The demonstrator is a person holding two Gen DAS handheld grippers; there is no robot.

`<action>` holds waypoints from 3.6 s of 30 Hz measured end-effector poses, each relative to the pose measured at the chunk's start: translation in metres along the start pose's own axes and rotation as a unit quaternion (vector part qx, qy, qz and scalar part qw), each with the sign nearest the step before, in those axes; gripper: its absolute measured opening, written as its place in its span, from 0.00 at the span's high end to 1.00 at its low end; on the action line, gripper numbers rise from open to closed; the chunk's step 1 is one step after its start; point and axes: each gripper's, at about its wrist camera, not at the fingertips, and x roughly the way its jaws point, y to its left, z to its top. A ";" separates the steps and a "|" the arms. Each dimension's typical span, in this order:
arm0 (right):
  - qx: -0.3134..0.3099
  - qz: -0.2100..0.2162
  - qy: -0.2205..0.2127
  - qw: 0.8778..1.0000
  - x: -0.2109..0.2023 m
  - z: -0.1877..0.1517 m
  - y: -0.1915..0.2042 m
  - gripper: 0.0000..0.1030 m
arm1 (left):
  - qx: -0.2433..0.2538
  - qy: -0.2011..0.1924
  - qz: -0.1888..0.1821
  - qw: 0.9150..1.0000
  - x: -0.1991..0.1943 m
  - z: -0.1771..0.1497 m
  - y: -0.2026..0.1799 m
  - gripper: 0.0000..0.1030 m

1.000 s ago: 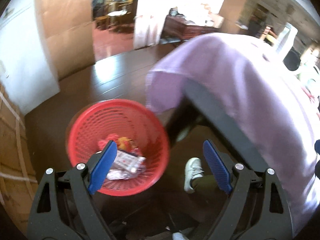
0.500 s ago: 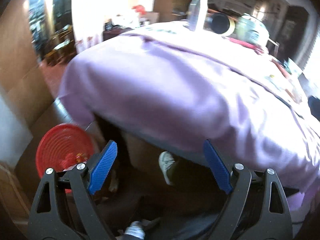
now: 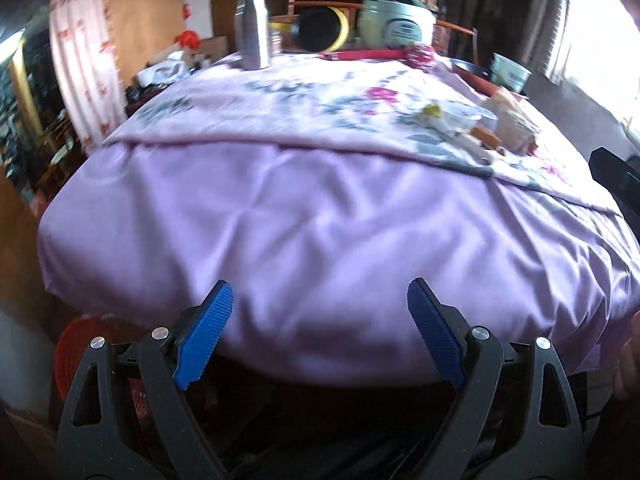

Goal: Collect trash
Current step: 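Move both open tools back over the bed toward the remaining trash, then grasp the clear plastic lid with the left tool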

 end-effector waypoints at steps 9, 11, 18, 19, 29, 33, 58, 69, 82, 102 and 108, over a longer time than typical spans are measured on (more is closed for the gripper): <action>0.050 -0.048 -0.006 0.998 0.000 0.012 -0.070 0.21 | 0.071 0.001 -0.012 0.997 0.027 0.049 -0.066 0.16; 0.060 -0.055 -0.004 0.997 0.003 0.017 -0.084 0.21 | 0.080 0.003 -0.016 0.997 0.035 0.059 -0.077 0.16; 0.073 -0.075 0.004 0.995 0.019 0.033 -0.115 0.20 | 0.098 0.015 -0.024 0.995 0.066 0.098 -0.100 0.16; 0.074 -0.078 0.004 0.994 0.021 0.036 -0.119 0.20 | 0.099 0.017 -0.024 0.995 0.071 0.104 -0.101 0.16; 0.112 -0.090 0.030 0.989 0.046 0.059 -0.171 0.20 | 0.082 0.021 -0.040 0.996 0.099 0.153 -0.101 0.16; 0.125 -0.075 0.039 0.989 0.058 0.070 -0.184 0.20 | 0.079 0.038 -0.061 0.994 0.113 0.165 -0.109 0.16; 0.122 -0.081 0.082 0.986 0.094 0.060 -0.195 0.18 | 0.109 0.054 -0.092 0.988 0.166 0.181 -0.152 0.16; 0.124 -0.094 0.093 0.983 0.101 0.059 -0.197 0.18 | 0.116 0.065 -0.102 0.986 0.172 0.177 -0.156 0.13; 0.121 -0.090 0.098 0.984 0.106 0.059 -0.197 0.18 | 0.122 0.064 -0.104 0.985 0.174 0.175 -0.160 0.10; 0.129 -0.075 0.093 0.984 0.103 0.060 -0.198 0.18 | 0.095 0.003 -0.139 0.986 0.138 0.182 -0.130 0.45; 0.131 -0.061 0.097 0.985 0.105 0.060 -0.198 0.18 | 0.058 0.003 -0.149 0.987 0.129 0.171 -0.087 0.45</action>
